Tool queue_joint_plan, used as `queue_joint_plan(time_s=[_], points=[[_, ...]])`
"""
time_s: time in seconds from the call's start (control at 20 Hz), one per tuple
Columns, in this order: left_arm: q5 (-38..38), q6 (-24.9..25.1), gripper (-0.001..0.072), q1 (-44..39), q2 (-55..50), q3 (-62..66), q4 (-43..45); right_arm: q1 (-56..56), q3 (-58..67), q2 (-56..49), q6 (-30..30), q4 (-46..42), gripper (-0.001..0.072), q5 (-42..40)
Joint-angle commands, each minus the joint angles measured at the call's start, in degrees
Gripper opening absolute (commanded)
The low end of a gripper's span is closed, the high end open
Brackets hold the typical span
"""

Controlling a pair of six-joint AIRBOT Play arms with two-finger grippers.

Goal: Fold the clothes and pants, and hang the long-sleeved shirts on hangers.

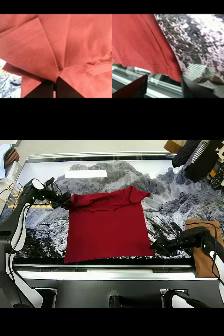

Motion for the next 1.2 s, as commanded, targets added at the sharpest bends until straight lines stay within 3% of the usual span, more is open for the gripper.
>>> queue_joint_plan(time_s=[0.0, 0.1, 0.15, 0.25, 0.3, 0.35, 0.45, 0.55, 0.65, 0.8, 1.0, 1.15], points=[[-0.13, 0.04, 0.0014, 0.00, -0.04, 0.04, 0.07, 0.09, -2.69, 0.20, -0.44, 1.20, 0.0480, 2.58], [-0.15, 0.44, 0.0013, 0.00, -0.04, 0.04, 0.09, 0.09, -5.14, 0.20, -0.63, 2.27, 0.0473, 4.76], [-0.17, 0.46, 0.0014, 0.00, -0.04, 0.04, 0.15, 0.09, -6.01, 0.20, -1.25, 3.45, 0.0422, 5.75], [-0.15, 0.46, 0.0014, 0.00, -0.04, 0.04, 0.22, 0.09, -6.40, 0.20, -2.64, 7.02, 0.0238, 7.78], [-0.15, 0.46, 0.0014, 0.00, -0.04, 0.04, 0.20, 0.09, -6.38, 0.20, -3.21, 8.87, 0.0107, 9.18], [-0.17, 0.44, 0.0013, 0.00, -0.04, 0.04, 0.20, 0.09, -6.34, 0.22, -3.76, 11.43, 0.0033, 10.88], [-0.83, 0.46, 0.0014, 0.00, -0.04, 0.07, 0.20, 0.07, -4.37, 0.20, -3.26, 15.32, 0.0030, 14.10], [-2.49, 0.46, 0.0014, 0.00, -0.02, 0.07, 0.20, -0.09, 2.99, 0.09, 2.49, 14.03, 0.0029, 19.15], [-4.90, 0.39, 0.0014, 0.00, -0.02, 0.04, 0.20, -0.09, 15.28, -2.23, 10.51, 9.31, 0.0029, 26.64], [-7.41, 0.39, 0.0014, -0.13, -0.04, 0.02, 0.17, -0.02, 37.11, -13.81, 16.83, 6.78, 0.0029, 34.14], [-8.50, 0.20, 0.0014, -0.70, -0.11, 0.00, 0.17, 2.49, 60.52, -33.62, 27.56, 7.10, 0.0030, 35.28], [-8.50, 0.22, 0.0013, -1.33, -0.31, 0.00, 0.17, 7.37, 64.57, -40.52, 29.42, 7.19, 0.0031, 32.85]])
